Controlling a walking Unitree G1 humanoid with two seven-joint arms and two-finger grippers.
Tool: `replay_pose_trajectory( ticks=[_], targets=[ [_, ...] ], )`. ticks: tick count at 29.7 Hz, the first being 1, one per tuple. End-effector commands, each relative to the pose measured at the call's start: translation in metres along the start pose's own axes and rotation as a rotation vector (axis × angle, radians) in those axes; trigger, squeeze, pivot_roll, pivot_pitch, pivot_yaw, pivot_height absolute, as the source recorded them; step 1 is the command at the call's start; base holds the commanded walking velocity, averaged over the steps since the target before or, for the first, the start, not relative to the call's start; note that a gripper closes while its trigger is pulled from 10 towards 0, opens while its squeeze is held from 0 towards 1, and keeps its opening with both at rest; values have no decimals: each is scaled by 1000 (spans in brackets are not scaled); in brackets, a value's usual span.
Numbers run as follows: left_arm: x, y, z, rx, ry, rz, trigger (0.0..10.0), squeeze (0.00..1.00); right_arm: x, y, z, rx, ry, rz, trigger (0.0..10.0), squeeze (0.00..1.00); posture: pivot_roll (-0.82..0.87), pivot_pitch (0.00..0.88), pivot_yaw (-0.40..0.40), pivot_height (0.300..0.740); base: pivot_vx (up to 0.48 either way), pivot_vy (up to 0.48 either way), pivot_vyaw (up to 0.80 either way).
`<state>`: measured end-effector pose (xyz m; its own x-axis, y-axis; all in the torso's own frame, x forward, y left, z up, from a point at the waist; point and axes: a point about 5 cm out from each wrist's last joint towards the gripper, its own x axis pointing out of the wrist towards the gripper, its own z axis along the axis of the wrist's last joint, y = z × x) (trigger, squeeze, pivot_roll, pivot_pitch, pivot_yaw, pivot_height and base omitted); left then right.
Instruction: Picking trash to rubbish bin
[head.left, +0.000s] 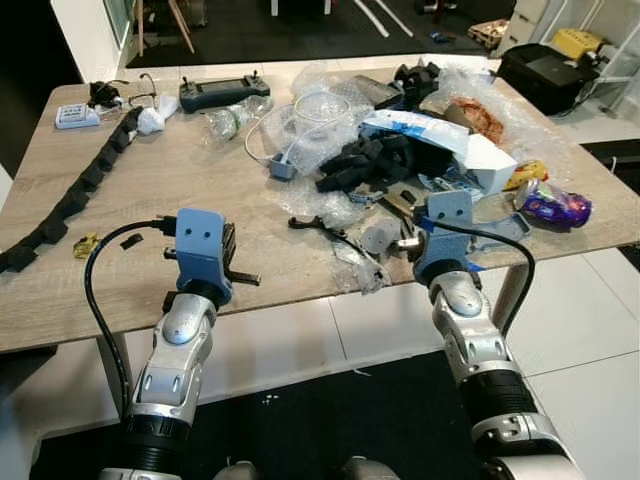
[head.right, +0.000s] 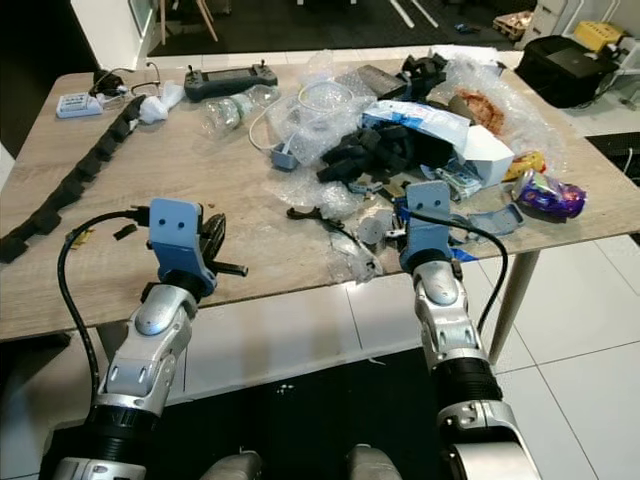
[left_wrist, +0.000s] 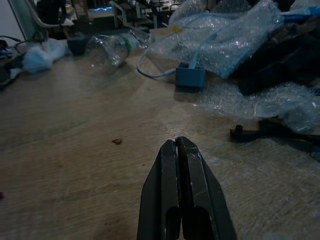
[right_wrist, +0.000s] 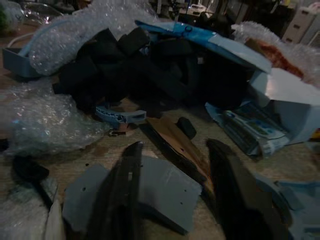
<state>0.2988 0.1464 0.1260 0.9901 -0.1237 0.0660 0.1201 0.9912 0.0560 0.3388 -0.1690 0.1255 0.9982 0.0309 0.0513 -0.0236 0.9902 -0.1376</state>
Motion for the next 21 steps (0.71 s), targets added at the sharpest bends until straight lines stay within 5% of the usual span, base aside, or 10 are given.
replay_pose_trajectory(
  ticks=[1,15,16,17,21],
  targets=[
    [-3,-2,1,21,-5,-21,10000,0,-1,-6,-1,9,15,-6,10000,1000,-4,38,-48,740,0,0,0],
    [-2,-6,4,68,-22,-75,10000,0,2,-10,-9,61,100,44,10000,1000,-4,47,-48,740,0,0,0],
    [-2,-7,5,73,-27,-83,10000,0,2,-10,-8,73,102,47,10000,843,-3,52,-47,740,0,0,0],
    [-2,-9,8,78,-46,-118,10000,0,3,-6,-6,139,105,88,10000,0,-4,54,-47,740,0,0,0],
    [-5,-15,16,41,-95,-210,10000,0,3,3,-9,180,144,127,10000,0,-2,53,-52,740,0,0,0]
  ],
)
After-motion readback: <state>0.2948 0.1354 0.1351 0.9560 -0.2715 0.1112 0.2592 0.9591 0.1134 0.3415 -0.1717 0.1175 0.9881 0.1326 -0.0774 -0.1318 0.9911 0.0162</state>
